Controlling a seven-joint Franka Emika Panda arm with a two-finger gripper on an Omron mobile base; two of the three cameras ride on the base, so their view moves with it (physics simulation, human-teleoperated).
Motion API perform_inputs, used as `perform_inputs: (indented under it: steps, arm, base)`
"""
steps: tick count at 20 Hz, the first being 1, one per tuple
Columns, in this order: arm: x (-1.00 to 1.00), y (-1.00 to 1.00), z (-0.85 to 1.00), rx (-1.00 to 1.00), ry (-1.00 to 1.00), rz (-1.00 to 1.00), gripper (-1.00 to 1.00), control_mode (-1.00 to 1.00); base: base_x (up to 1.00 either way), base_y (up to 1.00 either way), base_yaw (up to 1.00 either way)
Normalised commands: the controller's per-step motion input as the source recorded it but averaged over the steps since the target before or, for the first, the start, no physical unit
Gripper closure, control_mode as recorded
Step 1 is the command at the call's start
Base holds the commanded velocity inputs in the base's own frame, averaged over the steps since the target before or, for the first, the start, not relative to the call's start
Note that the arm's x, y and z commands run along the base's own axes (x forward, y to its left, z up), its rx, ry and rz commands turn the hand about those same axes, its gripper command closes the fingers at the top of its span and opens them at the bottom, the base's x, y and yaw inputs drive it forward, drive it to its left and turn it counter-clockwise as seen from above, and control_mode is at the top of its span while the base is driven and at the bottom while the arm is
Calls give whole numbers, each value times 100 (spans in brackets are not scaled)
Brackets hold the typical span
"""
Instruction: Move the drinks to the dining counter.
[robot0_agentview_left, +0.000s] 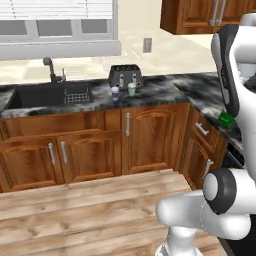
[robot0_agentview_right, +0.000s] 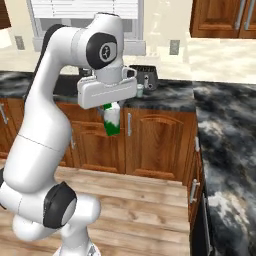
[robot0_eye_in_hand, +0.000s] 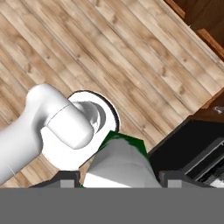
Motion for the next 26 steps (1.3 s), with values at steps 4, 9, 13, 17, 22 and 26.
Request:
perform_inputs:
  steps: [4, 9, 13, 17, 22, 26]
  arm:
    - [0, 0, 0, 0, 0, 0, 100, 100]
    - [0, 0, 0, 0, 0, 0, 100, 100]
    - [0, 0, 0, 0, 0, 0, 100, 100]
    - [0, 0, 0, 0, 0, 0, 100, 100]
    - [0, 0, 0, 0, 0, 0, 100, 100]
    - [0, 0, 0, 0, 0, 0, 100, 100]
  base:
    - [-58, 44, -2]
    - [-40, 44, 3]
    - [2, 6, 46]
    - [0, -7, 97]
    - [0, 0, 100]
    - [0, 0, 100]
